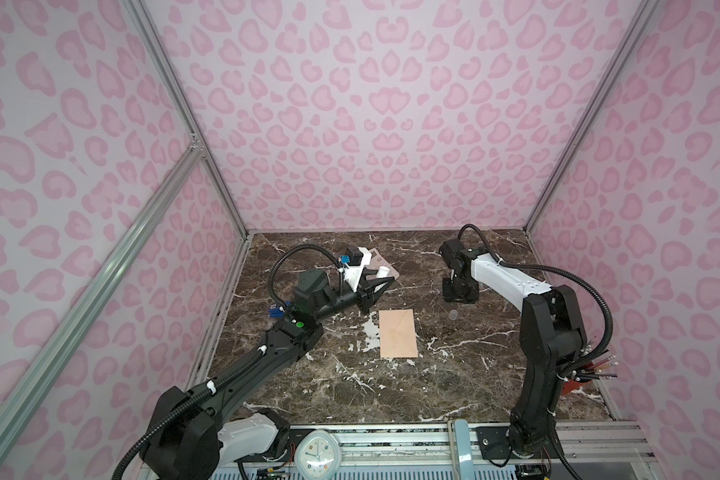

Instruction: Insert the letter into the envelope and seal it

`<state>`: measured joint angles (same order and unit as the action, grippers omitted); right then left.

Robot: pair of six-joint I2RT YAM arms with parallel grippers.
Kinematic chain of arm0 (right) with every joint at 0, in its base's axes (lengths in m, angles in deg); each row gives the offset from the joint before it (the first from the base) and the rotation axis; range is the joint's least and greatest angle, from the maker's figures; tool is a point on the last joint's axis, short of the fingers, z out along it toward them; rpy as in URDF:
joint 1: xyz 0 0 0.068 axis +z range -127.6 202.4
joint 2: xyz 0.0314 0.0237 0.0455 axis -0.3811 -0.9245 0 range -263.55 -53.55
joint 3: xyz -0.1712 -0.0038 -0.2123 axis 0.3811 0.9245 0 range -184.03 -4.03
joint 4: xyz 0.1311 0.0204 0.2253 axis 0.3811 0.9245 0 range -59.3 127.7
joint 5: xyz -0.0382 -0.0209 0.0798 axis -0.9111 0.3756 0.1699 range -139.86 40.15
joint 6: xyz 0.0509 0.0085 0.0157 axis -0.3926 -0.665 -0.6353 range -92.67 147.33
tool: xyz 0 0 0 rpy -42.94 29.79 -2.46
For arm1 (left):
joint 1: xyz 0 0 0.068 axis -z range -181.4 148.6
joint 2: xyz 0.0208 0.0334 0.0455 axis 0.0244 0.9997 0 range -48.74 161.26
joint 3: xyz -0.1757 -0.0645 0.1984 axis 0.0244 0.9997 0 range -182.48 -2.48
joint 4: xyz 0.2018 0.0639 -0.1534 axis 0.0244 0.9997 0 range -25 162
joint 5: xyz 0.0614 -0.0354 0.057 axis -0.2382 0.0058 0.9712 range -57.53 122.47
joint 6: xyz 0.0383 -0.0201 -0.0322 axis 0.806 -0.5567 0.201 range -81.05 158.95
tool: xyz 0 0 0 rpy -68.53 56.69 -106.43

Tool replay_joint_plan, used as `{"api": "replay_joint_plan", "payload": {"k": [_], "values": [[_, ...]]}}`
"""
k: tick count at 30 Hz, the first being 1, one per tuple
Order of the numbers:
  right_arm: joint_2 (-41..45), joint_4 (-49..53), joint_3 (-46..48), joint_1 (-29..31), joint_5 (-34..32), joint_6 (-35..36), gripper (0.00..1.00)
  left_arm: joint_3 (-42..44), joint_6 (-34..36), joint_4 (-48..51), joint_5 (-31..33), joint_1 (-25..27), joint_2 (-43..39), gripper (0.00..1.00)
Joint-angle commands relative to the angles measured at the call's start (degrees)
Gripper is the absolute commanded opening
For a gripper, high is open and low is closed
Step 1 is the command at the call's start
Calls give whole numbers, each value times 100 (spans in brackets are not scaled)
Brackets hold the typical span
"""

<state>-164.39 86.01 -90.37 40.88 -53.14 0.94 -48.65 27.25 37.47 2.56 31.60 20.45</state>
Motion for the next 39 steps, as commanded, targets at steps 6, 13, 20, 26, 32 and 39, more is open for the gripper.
{"api": "replay_joint_plan", "payload": {"k": [6,13,20,26,32,39], "values": [[-148,-44,74,2,159,-115,48,30,-99,-377,29,-3,24,4],[-227,-55,371,-3,267,-198,46,89,-124,-382,38,-3,-19,4],[-268,-152,487,-11,349,-248,44,108,-114,-352,46,-4,-49,4],[-295,-161,446,-33,320,-245,38,110,-113,-352,47,-3,-37,4],[-319,-170,458,-57,329,-233,34,82,-112,-355,46,-3,-10,4],[-341,-179,402,-81,348,-209,29,66,-113,-354,30,-3,33,4]]}}
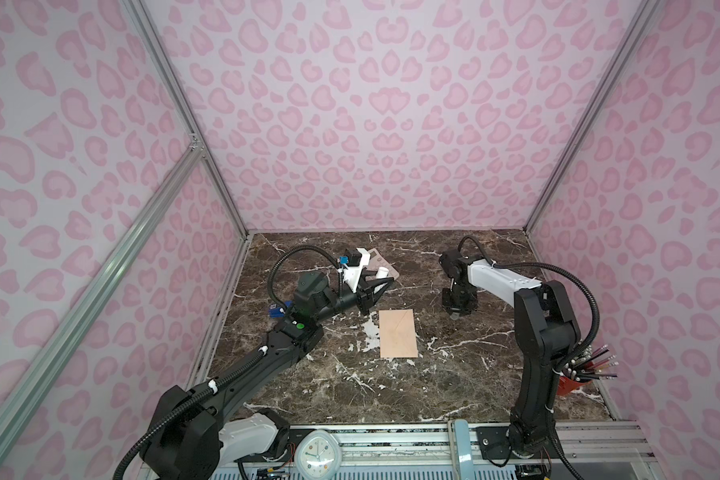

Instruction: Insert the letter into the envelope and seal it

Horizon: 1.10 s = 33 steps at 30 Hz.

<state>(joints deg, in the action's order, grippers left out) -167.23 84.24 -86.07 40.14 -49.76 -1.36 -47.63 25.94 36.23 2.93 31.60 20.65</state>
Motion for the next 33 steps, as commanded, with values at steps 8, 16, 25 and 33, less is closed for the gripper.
{"api": "replay_joint_plan", "payload": {"k": [8,16,25,33], "values": [[31,134,-115,-8,-10,134,26,-55,54,-206,-17,-4,37,4],[1077,938,-1024,1,333,579,26,-166,326,42,27,-36,72,4],[2424,765,-1402,24,1624,728,26,-288,426,0,-112,-157,324,4],[3074,633,-1617,52,2503,585,25,-174,579,46,-174,-232,374,4]]}}
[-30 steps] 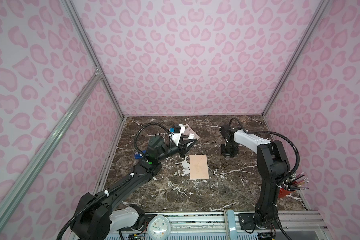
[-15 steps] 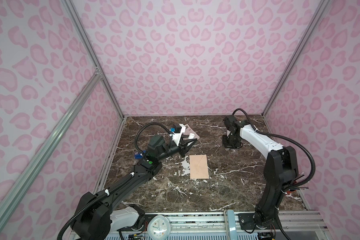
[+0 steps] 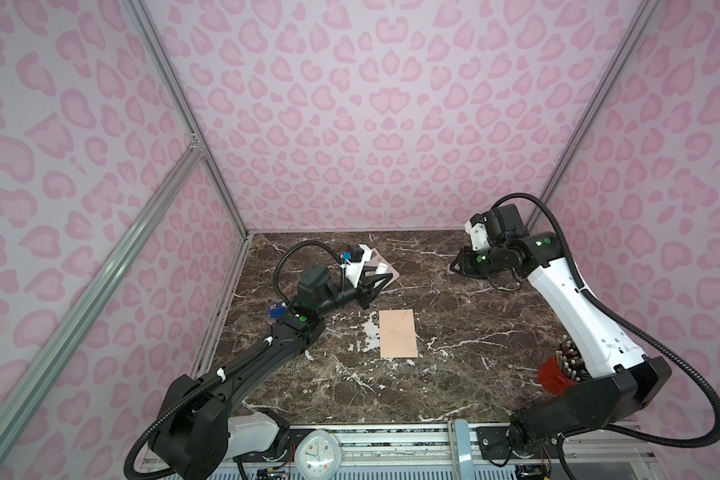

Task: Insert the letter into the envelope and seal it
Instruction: 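Lift the clear cap with the right gripper and carry it toward the left gripper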

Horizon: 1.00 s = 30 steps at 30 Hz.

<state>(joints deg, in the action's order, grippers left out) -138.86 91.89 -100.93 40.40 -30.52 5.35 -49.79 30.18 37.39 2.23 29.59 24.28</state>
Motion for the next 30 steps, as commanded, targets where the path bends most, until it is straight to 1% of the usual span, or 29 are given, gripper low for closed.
{"api": "replay_joint_plan", "payload": {"k": [1,5,7,13,20,25,30], "values": [[290,-171,-150,29,678,-110,25,67,167,-73,-112,-31,11,4],[530,-459,-196,162,1029,-209,26,114,246,-34,-130,-31,12,4],[585,-665,-212,223,1368,-327,25,122,304,26,-145,-31,-4,4],[490,-1116,-359,588,2010,-683,25,117,429,190,-190,-31,-33,4],[98,-1090,-519,1076,2417,-744,25,21,477,247,-229,9,2,4],[-104,-1067,-570,1124,2587,-749,26,-84,548,341,-255,48,20,4],[-299,-777,-610,1139,2668,-574,26,-146,604,408,-274,107,24,4]]}}
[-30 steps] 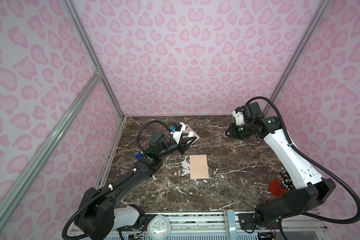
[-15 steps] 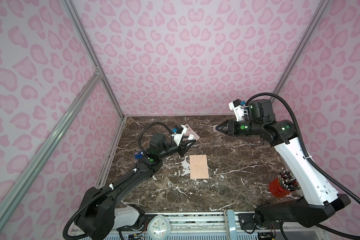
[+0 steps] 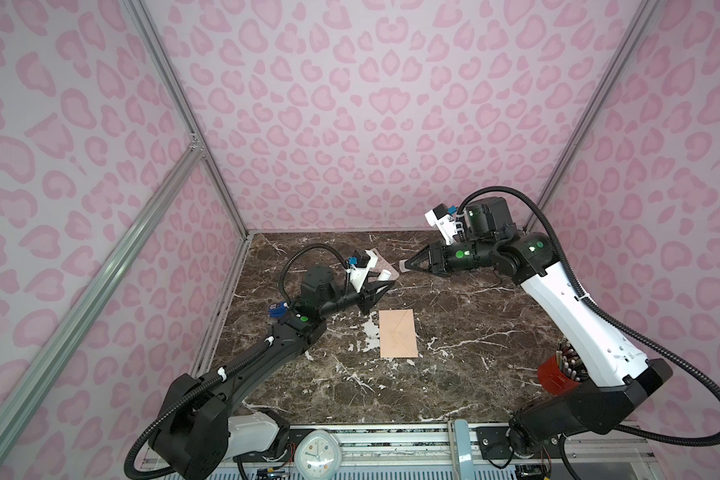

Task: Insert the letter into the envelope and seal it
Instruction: 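Lift the clear cap with the right gripper and carry it toward the left gripper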

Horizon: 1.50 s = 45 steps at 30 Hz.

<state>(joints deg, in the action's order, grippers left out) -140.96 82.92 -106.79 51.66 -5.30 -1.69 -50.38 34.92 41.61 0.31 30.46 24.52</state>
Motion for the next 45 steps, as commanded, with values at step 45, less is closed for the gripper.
{"api": "replay_joint_plan", "payload": {"k": [45], "values": [[-757,109,-247,38,455,132,26,-478,211,86,-300,303,215,4]]}}
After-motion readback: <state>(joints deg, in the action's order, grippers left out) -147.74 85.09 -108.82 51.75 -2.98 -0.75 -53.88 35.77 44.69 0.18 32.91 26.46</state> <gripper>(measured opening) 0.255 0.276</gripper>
